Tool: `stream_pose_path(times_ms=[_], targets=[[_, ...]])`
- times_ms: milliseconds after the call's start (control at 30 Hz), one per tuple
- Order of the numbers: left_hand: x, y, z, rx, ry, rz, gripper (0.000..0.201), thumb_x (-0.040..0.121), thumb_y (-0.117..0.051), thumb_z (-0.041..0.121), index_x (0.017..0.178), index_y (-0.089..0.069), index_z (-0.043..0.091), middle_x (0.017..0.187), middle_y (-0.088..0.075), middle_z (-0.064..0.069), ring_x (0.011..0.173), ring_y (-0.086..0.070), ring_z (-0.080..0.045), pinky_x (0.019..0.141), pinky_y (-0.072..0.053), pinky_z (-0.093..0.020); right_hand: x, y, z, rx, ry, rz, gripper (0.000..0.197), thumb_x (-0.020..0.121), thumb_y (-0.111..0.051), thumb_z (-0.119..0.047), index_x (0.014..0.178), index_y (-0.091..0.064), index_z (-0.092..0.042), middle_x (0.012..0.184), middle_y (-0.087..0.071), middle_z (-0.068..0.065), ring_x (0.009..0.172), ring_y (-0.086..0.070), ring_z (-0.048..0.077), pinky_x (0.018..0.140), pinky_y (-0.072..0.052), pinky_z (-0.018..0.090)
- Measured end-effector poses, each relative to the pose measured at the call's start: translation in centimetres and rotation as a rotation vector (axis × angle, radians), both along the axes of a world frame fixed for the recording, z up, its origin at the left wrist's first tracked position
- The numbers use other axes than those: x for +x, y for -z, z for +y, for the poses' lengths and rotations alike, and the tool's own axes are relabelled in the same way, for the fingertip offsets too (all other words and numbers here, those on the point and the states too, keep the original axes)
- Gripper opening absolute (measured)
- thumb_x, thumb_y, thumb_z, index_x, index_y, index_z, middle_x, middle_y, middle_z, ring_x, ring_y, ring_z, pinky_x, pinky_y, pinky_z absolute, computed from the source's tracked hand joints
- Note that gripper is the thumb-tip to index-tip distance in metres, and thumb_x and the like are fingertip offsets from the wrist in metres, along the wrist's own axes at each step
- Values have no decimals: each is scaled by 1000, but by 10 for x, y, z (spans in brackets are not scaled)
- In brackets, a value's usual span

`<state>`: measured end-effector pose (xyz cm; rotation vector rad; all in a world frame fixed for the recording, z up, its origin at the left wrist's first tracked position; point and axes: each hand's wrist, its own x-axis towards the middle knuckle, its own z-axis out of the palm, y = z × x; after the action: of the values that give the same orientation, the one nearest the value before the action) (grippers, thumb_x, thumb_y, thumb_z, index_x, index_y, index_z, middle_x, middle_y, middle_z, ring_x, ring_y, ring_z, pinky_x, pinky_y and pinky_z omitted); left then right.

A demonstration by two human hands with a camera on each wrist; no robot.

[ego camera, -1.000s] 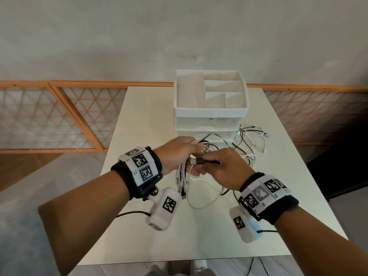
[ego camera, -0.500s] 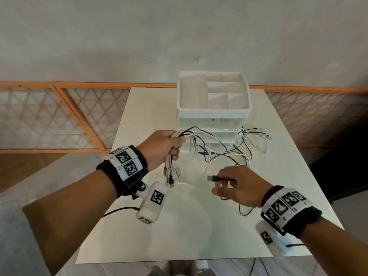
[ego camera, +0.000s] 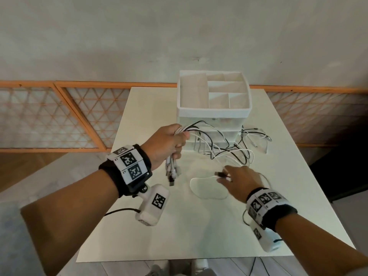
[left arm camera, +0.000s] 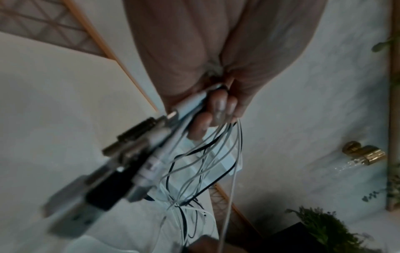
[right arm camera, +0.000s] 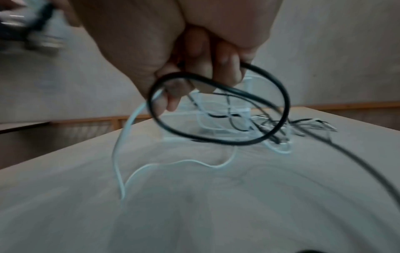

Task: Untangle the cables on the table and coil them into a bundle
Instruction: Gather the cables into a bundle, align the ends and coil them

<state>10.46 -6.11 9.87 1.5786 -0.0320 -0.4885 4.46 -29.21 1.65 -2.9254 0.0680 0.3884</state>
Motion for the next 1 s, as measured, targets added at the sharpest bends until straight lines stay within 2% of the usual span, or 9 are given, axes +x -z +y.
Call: stream_pose_path(times_ms=[133,267,367,500,567,667,767,867,1000], targets=[[5,12,11,324,-73,6,27,97,-52,13,72,-42,13,61,-37,-1,46,-30,-14,45,-27,-23,15,-15,-24,262,147,-40,46,77,-75,-55,104,-51,-26,76,-61,-6,81,-55,19,68,-40,29],[9,19,13,446,-136,114,17,96,-46,10,79,-42,10,65,-41,-7,49,-33,-18,42,-27,-20,26,-37,-37,517,155,-272,10,93,-65,-21,87,-62,-28,68,-59,-7,68,-55,18,60,-38,18],[7,12,6,424,-87,116,12,99,-43,11,88,-46,7,64,-58,-8,47,-47,-17,38,-31,-19,22,-50,-26,498,-137,-448,20,94,-63,-12,100,-76,-25,75,-66,-3,72,-59,20,68,-42,27],[3,-8,-16,233,23,100,14,102,-41,11,91,-46,5,79,-68,-20,59,-64,-28,46,-50,-27,5,-49,19,230,-481,-147,21,97,-56,-35,111,-68,-43,86,-59,-5,85,-58,19,73,-48,35],[-1,-16,-27,165,79,109,14,103,-41,13,91,-45,6,86,-68,-25,69,-67,-35,59,-59,-35,3,-44,36,179,-558,-122,20,97,-53,-27,98,-73,-26,86,-53,0,88,-59,27,74,-48,39],[-3,-12,-34,197,119,84,13,101,-42,16,91,-42,8,92,-69,-26,75,-66,-38,79,-57,-52,5,-45,47,298,-627,-241,17,87,-63,-10,72,-71,-10,83,-68,8,85,-60,24,71,-49,32],[-5,-1,-35,383,132,-30,20,95,-46,28,81,-44,14,91,-65,-19,78,-59,-32,84,-52,-54,8,-50,49,470,-492,-364,8,77,-77,-8,74,-71,-11,81,-73,2,70,-61,15,67,-51,29],[-7,6,-35,527,153,-111,24,97,-42,29,76,-41,18,81,-54,-7,78,-53,-27,72,-44,-42,12,-50,52,528,-386,-341,16,76,-80,-14,75,-65,-12,71,-68,-4,64,-60,13,65,-51,32],[-11,10,-31,592,291,-117,19,98,-36,27,89,-43,12,79,-65,-15,63,-61,-30,61,-48,-42,11,-52,50,651,-286,-328,38,72,-86,-22,76,-50,-13,53,-55,-10,51,-50,11,52,-37,14]])
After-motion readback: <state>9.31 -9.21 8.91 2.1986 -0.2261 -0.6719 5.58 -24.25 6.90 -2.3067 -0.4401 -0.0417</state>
